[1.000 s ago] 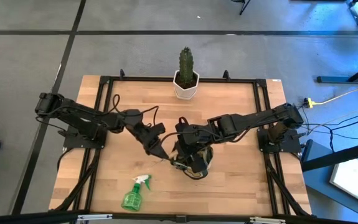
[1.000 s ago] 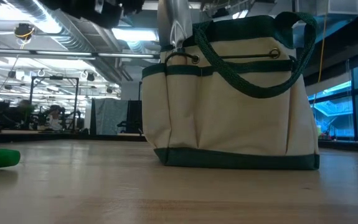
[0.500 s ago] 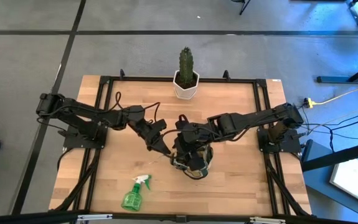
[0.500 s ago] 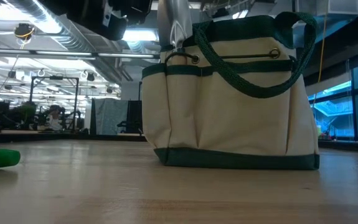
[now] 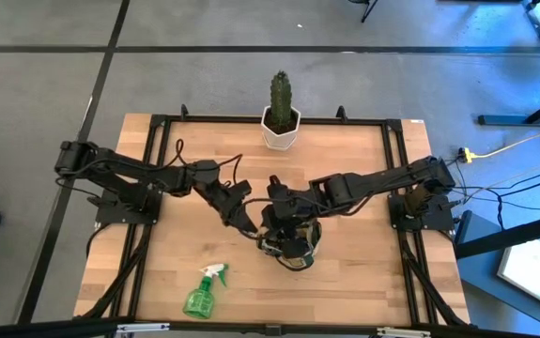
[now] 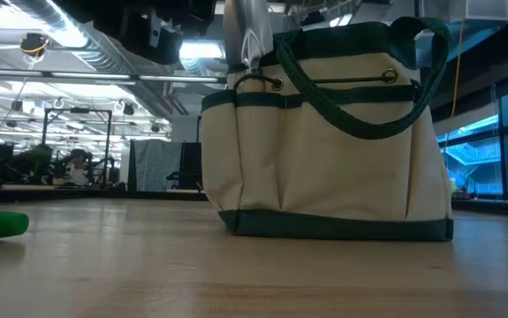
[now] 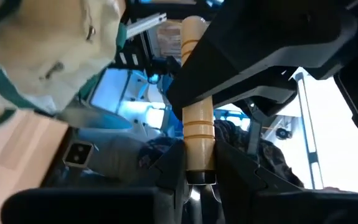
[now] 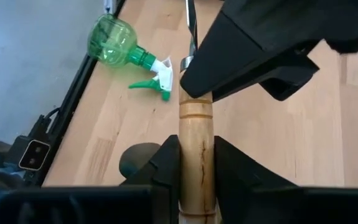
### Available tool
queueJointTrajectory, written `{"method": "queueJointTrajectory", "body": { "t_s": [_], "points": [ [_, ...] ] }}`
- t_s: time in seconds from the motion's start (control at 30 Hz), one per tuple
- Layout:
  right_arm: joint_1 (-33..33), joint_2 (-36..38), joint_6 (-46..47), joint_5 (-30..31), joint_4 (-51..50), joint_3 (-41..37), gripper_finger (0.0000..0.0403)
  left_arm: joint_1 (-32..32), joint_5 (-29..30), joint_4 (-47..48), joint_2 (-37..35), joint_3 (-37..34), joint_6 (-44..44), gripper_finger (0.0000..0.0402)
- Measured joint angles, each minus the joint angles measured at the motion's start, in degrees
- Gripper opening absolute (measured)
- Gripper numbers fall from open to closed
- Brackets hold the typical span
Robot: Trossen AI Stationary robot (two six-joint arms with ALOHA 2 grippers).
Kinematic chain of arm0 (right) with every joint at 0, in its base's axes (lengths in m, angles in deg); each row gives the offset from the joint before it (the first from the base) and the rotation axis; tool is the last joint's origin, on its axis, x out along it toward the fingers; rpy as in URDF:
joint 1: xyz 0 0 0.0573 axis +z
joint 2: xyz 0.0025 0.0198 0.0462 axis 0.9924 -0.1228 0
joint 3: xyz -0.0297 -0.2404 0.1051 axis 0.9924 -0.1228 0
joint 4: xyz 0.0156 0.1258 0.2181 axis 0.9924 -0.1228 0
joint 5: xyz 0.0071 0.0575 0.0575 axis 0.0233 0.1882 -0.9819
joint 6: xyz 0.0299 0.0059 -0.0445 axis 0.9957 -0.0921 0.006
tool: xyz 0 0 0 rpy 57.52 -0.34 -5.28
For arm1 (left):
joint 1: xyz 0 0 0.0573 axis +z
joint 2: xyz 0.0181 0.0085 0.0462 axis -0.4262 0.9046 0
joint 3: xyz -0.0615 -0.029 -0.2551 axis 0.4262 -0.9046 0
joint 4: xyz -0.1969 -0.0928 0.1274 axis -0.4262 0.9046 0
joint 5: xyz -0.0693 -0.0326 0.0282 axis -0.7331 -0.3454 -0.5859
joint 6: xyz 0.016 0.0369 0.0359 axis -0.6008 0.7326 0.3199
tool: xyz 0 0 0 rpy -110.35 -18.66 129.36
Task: Pick & Place Garden tools in Gardening bag
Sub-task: Put the brown trowel into the green gardening bag
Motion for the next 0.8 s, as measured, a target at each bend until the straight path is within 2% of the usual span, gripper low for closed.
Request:
{"method": "queueJointTrajectory", "body": {
  "t_s": [0.13, 0.27, 0.4, 0.53, 0.67, 0.8],
  "points": [
    [0.0, 0.1, 2.6, 0.6, -0.6, 0.0, 0.0069, 0.6, 2.9, -0.1, -0.6, 0.0, 5.2, 0.009],
    [0.0, -0.3, 5.4, 0.1, -0.1, -0.2, 0.0069, 2.8, 9.3, -2.9, -1.2, 0.4, 8.6, 0.0114],
    [0.1, -0.2, 7.9, -2.5, 0.3, -0.2, 0.0069, 6.1, 13.2, -5.0, -2.5, 0.2, 13.7, 0.0123],
    [0.7, -0.2, 9.9, -2.3, 0.7, -0.2, 0.0069, 10.8, 18.0, -5.3, -6.7, 0.2, 18.7, 0.0125],
    [1.3, 0.7, 11.8, -2.1, 1.1, -0.2, 0.0069, 14.0, 17.6, -1.1, -10.8, 0.2, 22.1, 0.0126],
    [1.7, 3.7, 13.3, 2.0, 2.8, -0.2, 0.0069, 15.2, 18.0, 8.8, -15.3, 0.2, 26.5, 0.0126]
  ]
}}
